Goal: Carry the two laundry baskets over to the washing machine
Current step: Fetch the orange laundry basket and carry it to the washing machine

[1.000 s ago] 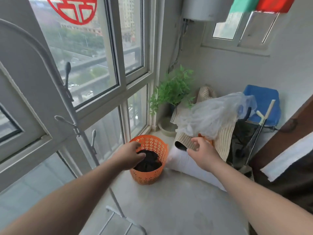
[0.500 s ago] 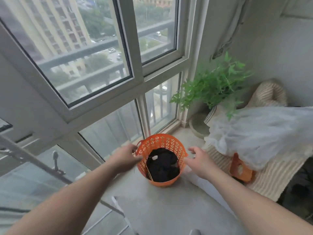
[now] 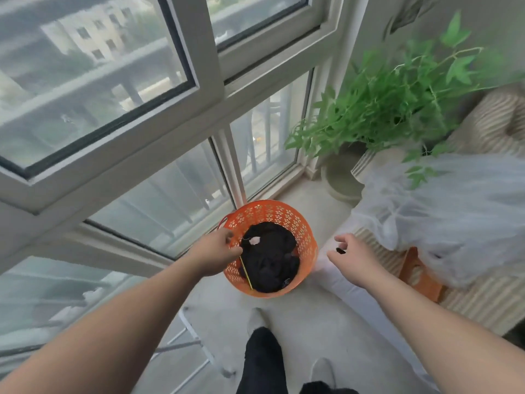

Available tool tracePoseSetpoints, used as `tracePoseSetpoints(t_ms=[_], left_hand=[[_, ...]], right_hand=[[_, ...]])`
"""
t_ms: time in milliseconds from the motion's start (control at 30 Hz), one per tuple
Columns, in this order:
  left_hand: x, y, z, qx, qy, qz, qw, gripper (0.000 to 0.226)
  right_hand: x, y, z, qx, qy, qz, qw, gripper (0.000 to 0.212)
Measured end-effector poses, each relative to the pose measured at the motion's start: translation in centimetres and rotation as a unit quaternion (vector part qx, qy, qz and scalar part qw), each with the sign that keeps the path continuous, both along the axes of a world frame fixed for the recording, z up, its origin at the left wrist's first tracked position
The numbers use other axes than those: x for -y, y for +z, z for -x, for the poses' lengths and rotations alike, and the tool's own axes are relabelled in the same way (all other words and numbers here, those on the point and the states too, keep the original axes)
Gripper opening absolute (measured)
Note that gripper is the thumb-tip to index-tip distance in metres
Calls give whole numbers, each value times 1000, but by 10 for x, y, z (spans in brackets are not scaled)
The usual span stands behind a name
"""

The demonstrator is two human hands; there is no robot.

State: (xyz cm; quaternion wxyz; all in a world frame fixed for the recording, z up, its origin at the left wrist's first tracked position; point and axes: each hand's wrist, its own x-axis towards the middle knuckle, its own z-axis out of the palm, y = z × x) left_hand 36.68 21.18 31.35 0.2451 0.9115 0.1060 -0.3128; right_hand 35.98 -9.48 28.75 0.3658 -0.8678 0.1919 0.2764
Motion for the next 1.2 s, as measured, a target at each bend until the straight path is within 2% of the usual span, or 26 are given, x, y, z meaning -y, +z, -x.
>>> tracePoseSetpoints(t_ms=[133, 233, 300, 433, 533, 667, 800, 900, 967, 1067, 1133, 1200], left_hand=[[-10, -56, -44, -34, -21, 3, 999, 58], [-16, -103, -70, -66, -22, 1, 998, 48], [-19, -124, -79, -80, -12, 6, 997, 37], [-27, -194, -101, -110, 23, 3, 994, 34], [-38, -248, -117, -88, 66, -10, 994, 53], [-47, -308, -140, -82, 90, -62, 991, 78], [-62, -362, -160, -81, 89, -97, 988, 81], [-73, -388, -171, -98, 78, -101, 987, 82], [-78, -399, -175, -111, 106, -58, 986, 79], [-79, -406, -174, -103, 156, -9, 982, 68], [-75, -404, -170, -89, 181, 15, 979, 69], [-70, -394, -165, -95, 183, 45, 977, 71]], right_hand=[[-6, -47, -28, -41, -41, 13, 998, 61], [-15, -92, -49, -76, -54, 12, 996, 61], [-21, -113, -55, -96, -44, 16, 994, 57], [-32, -181, -76, -137, -30, 26, 990, 52], [-36, -229, -89, -153, -41, 27, 987, 53], [-36, -297, -103, -152, -77, 53, 984, 68], [-34, -349, -113, -152, -121, 71, 978, 71], [-33, -374, -114, -168, -126, 64, 976, 59], [-34, -384, -113, -170, -120, 48, 977, 46], [-32, -393, -112, -169, -128, 35, 977, 45], [-32, -394, -111, -163, -136, 28, 977, 45], [-35, -388, -112, -166, -140, 8, 976, 35]])
